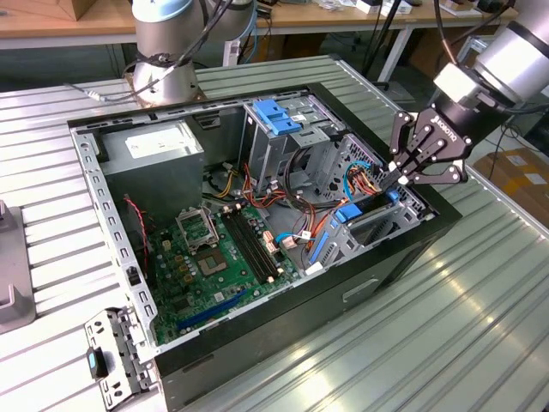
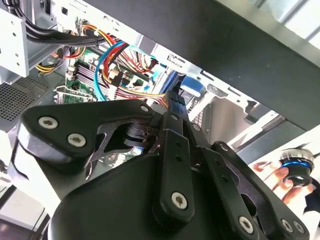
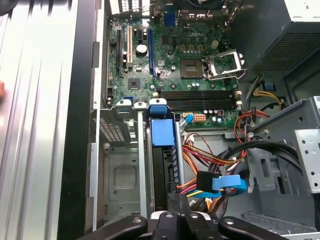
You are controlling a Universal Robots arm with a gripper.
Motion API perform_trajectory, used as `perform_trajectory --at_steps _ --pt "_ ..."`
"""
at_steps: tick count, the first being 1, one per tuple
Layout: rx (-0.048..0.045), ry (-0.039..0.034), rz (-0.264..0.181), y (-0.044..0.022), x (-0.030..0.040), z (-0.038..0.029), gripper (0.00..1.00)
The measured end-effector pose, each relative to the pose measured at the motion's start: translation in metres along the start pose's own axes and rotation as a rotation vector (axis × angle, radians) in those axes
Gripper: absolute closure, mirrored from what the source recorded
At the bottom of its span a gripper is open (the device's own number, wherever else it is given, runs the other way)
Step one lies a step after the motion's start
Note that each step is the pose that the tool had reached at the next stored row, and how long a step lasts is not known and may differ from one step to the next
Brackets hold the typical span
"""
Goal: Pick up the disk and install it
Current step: 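Insert the first disk wire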
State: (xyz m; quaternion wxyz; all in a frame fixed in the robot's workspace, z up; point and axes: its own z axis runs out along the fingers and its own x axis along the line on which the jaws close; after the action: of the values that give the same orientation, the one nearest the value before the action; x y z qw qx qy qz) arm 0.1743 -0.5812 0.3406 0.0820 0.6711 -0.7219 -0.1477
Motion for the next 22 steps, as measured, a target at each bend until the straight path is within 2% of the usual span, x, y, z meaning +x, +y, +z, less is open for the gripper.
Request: perform_trajectory --at_steps 6,9,10,11,13,16,19,20,21,22 --pt "-0.0004 -0.0014 0.0 0.0004 0.0018 0.0077 0.9" --pt "-0.0005 -0.002 -0.001 0.0008 0.0023 0.0061 0.9" --pt "-0.0011 -0.0038 -0.001 0.0021 0.0021 0.0018 0.9" --pt "-0.0008 -0.0027 0.0 0.003 0.0018 -0.0021 0.9" --pt "-0.0005 -0.0018 0.0 0.0059 0.0005 -0.0154 0.9" --pt "-0.0005 -0.0017 0.0 0.0079 -0.0003 -0.0237 0.9" --pt "-0.0005 -0.0019 -0.001 0.0079 -0.0003 -0.0241 0.9" --pt "0.0021 -0.0019 -0.001 0.0078 -0.0004 -0.024 0.9" --pt "0.013 -0.0022 -0.002 0.0078 -0.0004 -0.0241 0.9" --pt "0.0316 -0.0035 -0.004 0.0078 -0.0004 -0.024 0.9"
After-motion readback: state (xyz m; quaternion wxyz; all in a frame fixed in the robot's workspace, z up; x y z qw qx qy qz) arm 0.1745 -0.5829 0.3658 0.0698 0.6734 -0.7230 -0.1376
